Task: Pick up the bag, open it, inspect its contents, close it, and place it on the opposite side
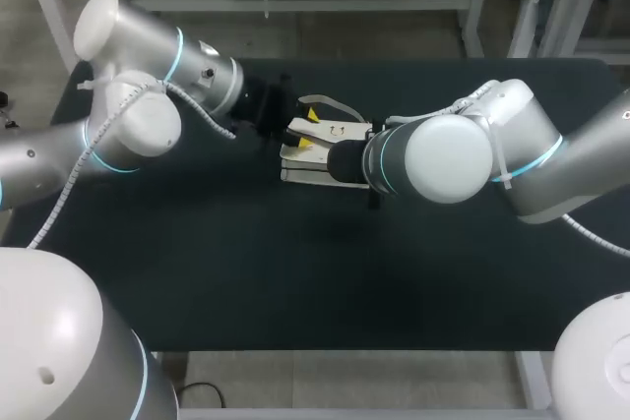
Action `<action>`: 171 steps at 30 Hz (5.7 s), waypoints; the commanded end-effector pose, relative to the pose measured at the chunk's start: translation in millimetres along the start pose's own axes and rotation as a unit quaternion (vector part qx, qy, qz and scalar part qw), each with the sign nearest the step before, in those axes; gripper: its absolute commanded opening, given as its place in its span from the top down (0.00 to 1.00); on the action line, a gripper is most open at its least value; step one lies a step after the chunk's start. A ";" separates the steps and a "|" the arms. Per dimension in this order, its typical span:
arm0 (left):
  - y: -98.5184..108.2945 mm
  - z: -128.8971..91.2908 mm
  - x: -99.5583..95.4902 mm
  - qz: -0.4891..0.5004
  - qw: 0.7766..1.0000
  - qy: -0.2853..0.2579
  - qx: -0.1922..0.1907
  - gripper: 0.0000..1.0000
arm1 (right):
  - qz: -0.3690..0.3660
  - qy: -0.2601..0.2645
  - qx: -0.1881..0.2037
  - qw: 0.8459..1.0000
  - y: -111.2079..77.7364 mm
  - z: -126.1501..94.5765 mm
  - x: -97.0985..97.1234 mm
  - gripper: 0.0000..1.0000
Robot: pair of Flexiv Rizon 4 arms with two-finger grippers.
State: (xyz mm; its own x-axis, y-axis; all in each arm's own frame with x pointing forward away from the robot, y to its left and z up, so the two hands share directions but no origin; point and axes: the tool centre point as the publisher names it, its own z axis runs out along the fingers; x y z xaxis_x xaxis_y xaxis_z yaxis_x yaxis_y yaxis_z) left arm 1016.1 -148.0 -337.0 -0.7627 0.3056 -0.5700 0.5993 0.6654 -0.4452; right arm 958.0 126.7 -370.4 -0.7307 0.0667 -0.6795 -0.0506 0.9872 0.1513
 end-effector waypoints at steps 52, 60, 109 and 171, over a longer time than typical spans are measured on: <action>14.7 3.1 -42.5 -0.091 0.995 0.034 0.009 1.00 | 0.000 -0.061 -0.006 0.998 -2.5 1.3 4.7 1.00; 23.3 -1.6 -51.3 -0.137 0.989 0.060 0.016 1.00 | 0.000 -0.061 -0.006 0.998 -2.5 1.3 4.7 1.00; 34.0 34.3 -54.5 -0.155 0.988 0.025 0.003 0.30 | 0.000 -0.061 -0.006 0.998 -2.5 1.3 4.7 1.00; 35.9 13.1 -89.1 -0.230 0.972 0.057 -0.002 1.00 | -0.026 -0.057 -0.017 0.998 17.1 -49.9 -10.1 0.00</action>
State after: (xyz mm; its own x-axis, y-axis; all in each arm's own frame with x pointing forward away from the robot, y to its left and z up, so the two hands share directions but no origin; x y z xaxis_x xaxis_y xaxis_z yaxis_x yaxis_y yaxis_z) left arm 1114.5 -164.7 -323.6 -0.9718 0.0500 -0.2304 0.1900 0.7445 -0.6400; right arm 945.4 142.9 -337.1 -0.7075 0.0184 -0.7064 -0.1085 0.9850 0.1343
